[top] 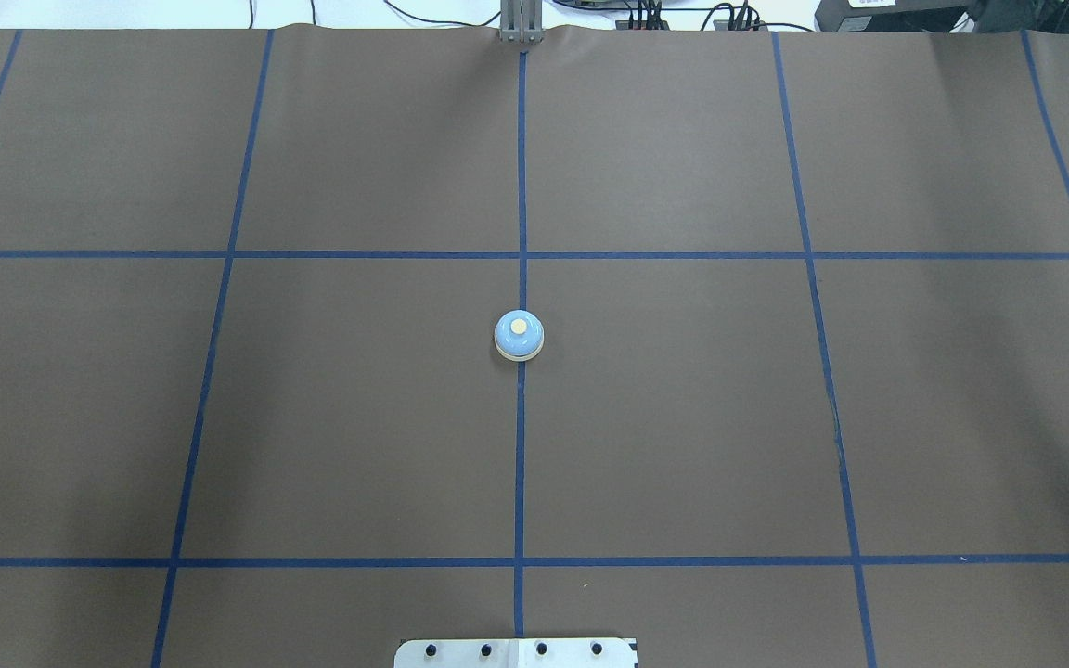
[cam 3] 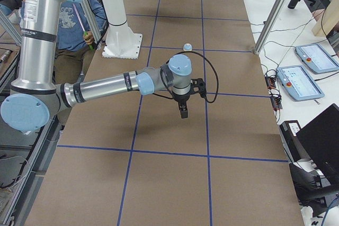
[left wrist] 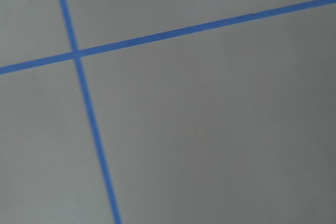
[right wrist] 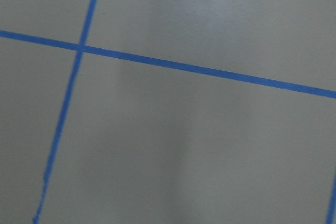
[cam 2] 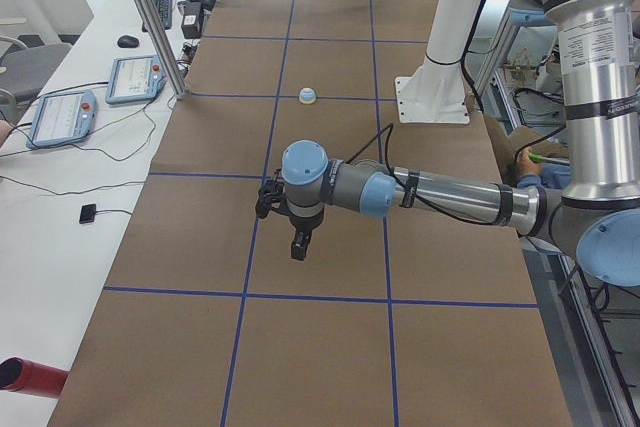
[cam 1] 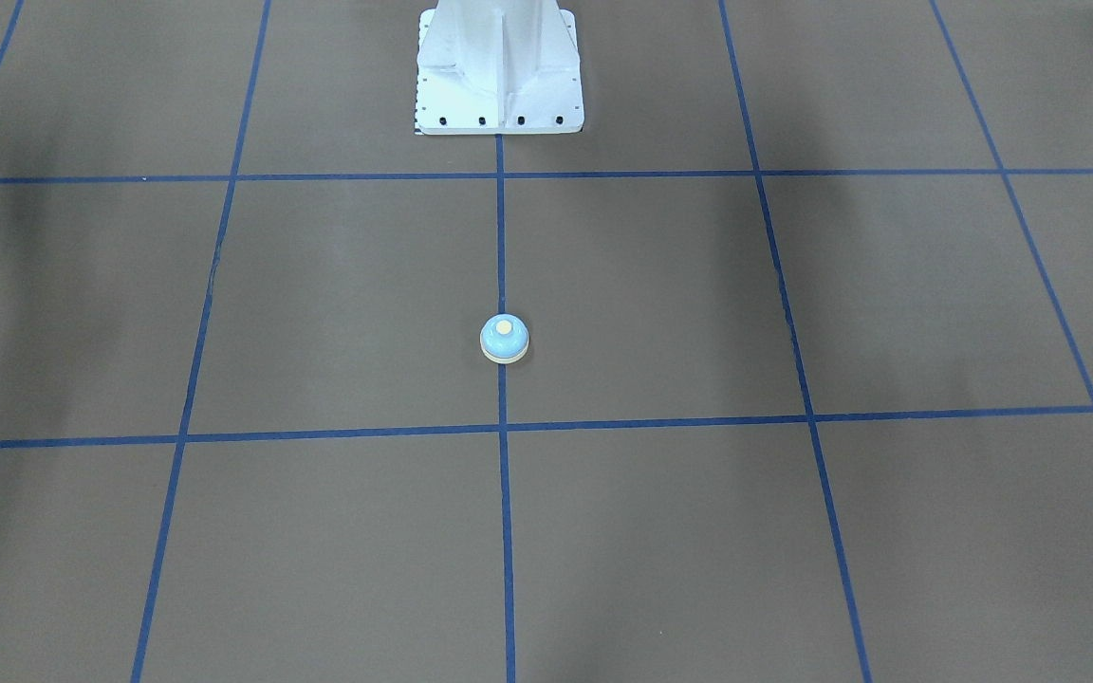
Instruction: Place and press bell with both arms
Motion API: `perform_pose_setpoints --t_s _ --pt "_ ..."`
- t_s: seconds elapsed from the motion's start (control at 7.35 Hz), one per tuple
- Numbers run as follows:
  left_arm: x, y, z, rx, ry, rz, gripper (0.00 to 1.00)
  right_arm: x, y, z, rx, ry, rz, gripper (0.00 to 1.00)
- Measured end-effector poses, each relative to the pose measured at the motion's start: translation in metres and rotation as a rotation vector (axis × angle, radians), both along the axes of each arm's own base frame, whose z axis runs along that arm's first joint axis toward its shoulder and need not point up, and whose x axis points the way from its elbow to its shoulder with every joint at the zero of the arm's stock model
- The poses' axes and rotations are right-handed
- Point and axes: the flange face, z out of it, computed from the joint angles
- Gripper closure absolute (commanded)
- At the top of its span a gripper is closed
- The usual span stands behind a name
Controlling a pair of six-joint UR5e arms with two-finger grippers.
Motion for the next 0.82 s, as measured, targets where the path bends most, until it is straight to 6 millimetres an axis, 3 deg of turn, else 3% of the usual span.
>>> perform_pose_setpoints --t_s 0.27,0.54,0.82 --pt "-0.022 0.001 0.035 -0.005 -0.009 0.005 0.0 0.037 0.018 0.035 -0.011 -0.001 0.011 0.0" --pt "-0.041 0.005 0.054 -0.075 -0.003 -0.063 0.0 0.048 0.022 0.053 -0.039 0.001 0.028 0.0" --pt "-0.047 0.008 0.063 -0.138 0.003 -0.117 0.0 0.05 0.022 0.059 -0.054 0.003 0.032 0.0"
